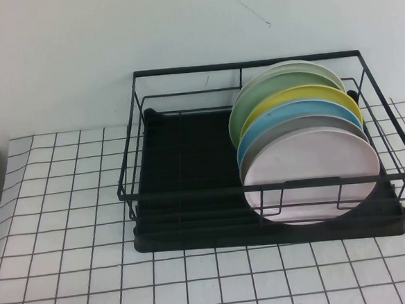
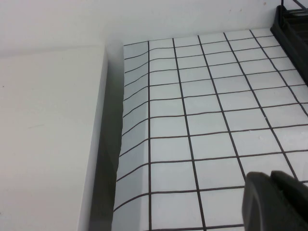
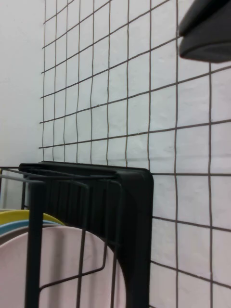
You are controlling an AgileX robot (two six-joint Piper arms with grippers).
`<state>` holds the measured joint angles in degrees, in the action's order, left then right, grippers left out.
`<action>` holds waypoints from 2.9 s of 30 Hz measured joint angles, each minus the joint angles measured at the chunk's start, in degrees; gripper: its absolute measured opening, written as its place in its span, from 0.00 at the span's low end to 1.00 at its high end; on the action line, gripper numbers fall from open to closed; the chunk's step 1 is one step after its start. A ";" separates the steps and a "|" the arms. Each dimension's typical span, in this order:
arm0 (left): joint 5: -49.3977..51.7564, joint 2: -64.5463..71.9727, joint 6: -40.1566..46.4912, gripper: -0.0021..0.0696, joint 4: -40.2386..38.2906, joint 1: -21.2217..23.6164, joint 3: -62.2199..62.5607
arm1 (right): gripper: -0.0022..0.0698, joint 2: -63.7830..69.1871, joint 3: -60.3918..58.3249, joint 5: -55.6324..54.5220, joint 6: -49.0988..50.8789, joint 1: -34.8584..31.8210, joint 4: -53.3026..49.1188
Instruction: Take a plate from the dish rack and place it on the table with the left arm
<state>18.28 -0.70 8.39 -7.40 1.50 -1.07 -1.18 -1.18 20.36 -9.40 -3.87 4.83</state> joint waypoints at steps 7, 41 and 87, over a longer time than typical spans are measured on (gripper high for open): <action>0.00 0.00 0.00 0.03 -0.13 0.00 0.00 | 0.03 0.00 0.00 0.00 0.00 0.00 0.00; 0.34 0.00 0.00 0.03 -1.60 0.00 0.12 | 0.03 0.00 0.00 0.00 0.00 0.00 0.00; 26.44 65.74 59.52 0.03 -57.38 -5.88 48.64 | 0.03 0.00 0.00 0.00 0.00 0.00 0.00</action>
<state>44.72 65.04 67.91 -64.78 -4.38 47.57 -1.18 -1.18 20.36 -9.40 -3.87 4.83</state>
